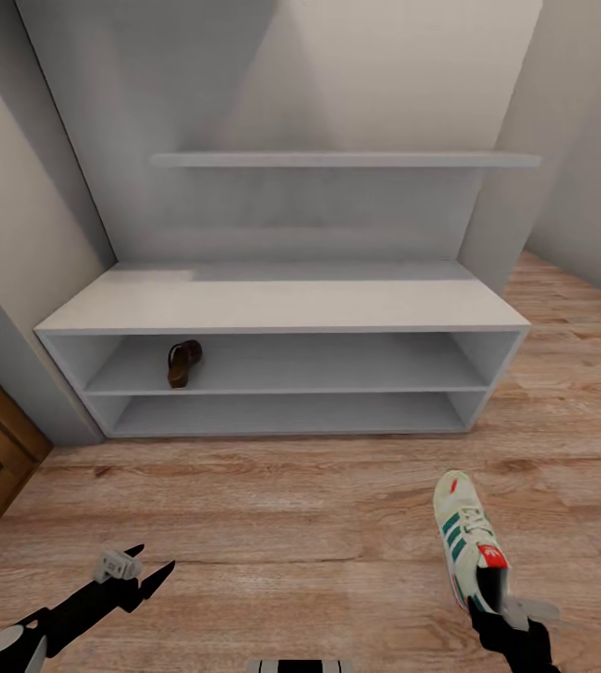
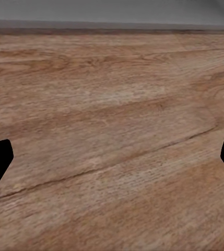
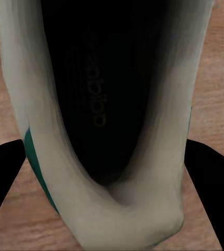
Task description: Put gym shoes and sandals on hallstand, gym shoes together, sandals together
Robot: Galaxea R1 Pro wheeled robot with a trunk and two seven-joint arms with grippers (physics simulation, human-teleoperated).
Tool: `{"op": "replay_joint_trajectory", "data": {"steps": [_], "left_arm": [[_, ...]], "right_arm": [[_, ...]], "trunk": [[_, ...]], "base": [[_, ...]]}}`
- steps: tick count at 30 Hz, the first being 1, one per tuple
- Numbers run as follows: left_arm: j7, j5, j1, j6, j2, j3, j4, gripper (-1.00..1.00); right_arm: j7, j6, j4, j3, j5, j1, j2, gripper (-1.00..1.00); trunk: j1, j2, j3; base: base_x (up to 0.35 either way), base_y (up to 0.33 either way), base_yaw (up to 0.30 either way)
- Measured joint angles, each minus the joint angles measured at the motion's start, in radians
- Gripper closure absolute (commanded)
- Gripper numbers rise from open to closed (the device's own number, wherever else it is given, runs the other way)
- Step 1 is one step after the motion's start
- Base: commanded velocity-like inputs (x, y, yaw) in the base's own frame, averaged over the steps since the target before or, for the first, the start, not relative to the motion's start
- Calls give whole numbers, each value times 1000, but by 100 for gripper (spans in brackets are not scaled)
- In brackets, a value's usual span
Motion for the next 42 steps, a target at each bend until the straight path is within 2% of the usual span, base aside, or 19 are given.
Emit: {"op": "replay_joint_trajectory", "data": {"steps": [3,5,7,8,9,10,11,12,13,15,16,18,22,26,42], "left_arm": [[-1,0,1,0,2,2,0,-100],[-2,0,2,0,6,2,0,-100],[-3,0,2,0,12,2,1,-100],[-5,0,2,0,19,3,6,-100],[-6,0,3,0,21,3,9,-100],[-6,0,6,-1,21,3,11,-100],[-7,0,9,-1,22,3,12,-100],[-7,0,10,-1,22,3,12,-100],[-11,0,16,-2,23,4,12,-100],[-26,0,26,-3,24,5,11,-100],[-58,-1,31,-3,25,5,11,-100],[-133,-1,34,-3,37,5,11,-100],[-201,-1,36,-2,49,5,11,-100],[-229,0,36,-1,53,2,11,-100],[-233,0,36,0,54,0,10,-100]], "right_arm": [[-34,71,5,24,17,-69,49,100],[-51,110,6,34,30,-96,69,100],[-72,173,6,56,54,-132,103,100],[-116,261,24,87,102,-195,150,100],[-135,279,8,97,111,-232,214,100],[-170,317,8,103,123,-271,232,100],[-206,366,9,114,127,-320,266,100],[-222,391,9,119,131,-343,282,100],[-249,440,12,138,127,-387,308,100],[-290,500,8,163,137,-452,330,100],[-321,532,8,177,142,-496,330,100],[-348,556,11,187,141,-546,330,100],[-358,565,13,190,136,-587,330,100],[-361,567,12,192,136,-606,330,100],[-360,568,14,192,135,-608,330,100]], "trunk": [[0,0,0],[0,0,0],[0,0,0],[0,0,0],[0,0,0],[0,0,0],[0,0,0],[0,0,0],[0,0,0],[0,0,0],[0,0,0],[0,0,0],[0,0,0],[0,0,0],[0,0,0]], "base": [[0,0,0],[0,0,0],[0,0,0],[0,0,0],[0,0,0],[0,0,0],[0,0,0],[0,0,0],[0,0,0],[0,0,0],[0,0,0],[0,0,0],[0,0,0],[0,0,0],[38,37,0]]}}
